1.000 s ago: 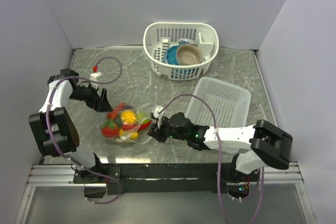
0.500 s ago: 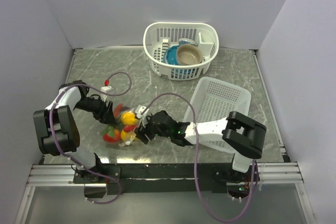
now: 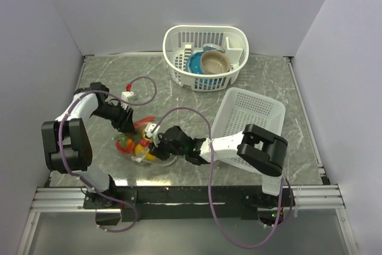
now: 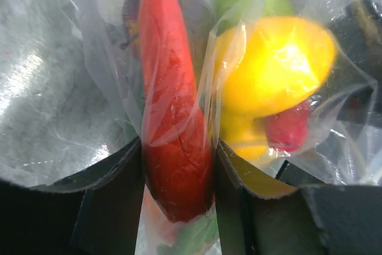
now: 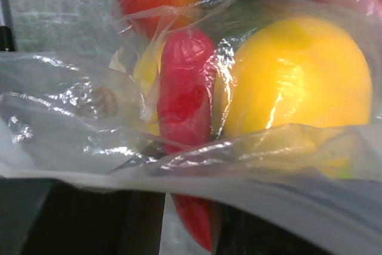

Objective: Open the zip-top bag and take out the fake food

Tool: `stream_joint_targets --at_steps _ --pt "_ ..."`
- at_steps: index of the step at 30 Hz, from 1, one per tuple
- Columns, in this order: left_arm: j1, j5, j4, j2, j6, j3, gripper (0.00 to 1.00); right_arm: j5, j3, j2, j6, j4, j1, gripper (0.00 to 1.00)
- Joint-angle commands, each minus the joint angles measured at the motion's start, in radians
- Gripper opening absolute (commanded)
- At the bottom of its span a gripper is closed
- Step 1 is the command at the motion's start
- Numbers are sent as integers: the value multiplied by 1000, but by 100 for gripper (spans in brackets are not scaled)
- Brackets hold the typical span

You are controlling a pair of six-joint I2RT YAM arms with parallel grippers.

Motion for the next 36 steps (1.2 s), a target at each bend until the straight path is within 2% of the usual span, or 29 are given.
stream_joint_targets --at_steps 1,3,6,7,8,9,10,13,18,23,28,33,35,36 --pt "-8 47 -45 -20 -63 94 1 20 -45 -55 21 17 -5 26" --pt "-6 49 -55 -53 -79 133 1 37 -83 -110 28 6 -7 24" --pt "-8 56 -65 -100 -102 160 9 60 -129 -179 37 4 -7 24" --pt "-8 60 -87 -109 -100 164 33 65 -134 -191 37 3 -5 24" --pt "-6 66 -95 -122 -100 162 66 66 -137 -199 35 0 -5 23" --pt "-8 64 -105 -128 -90 158 89 66 -135 -207 61 -3 -5 23" --pt "-6 63 -128 -129 -74 148 99 66 -132 -208 66 -6 -5 23" --pt "-8 15 -130 -120 -36 83 99 59 -115 -196 74 -16 -4 22" --pt "39 -78 10 -135 -70 -50 99 37 -100 -187 89 -45 -4 17" --pt "180 -63 -7 -107 -28 48 99 101 -172 -321 117 -143 -5 17" --pt "303 -3 -167 -41 99 170 99 177 -216 -498 129 -242 -5 22" --pt "288 52 -181 -30 148 82 99 232 -183 -624 127 -316 -5 22" --pt "250 78 -200 -30 162 29 99 285 -164 -670 123 -358 -8 22" --pt "235 80 -202 -33 165 12 99 359 -160 -688 120 -370 -11 22"
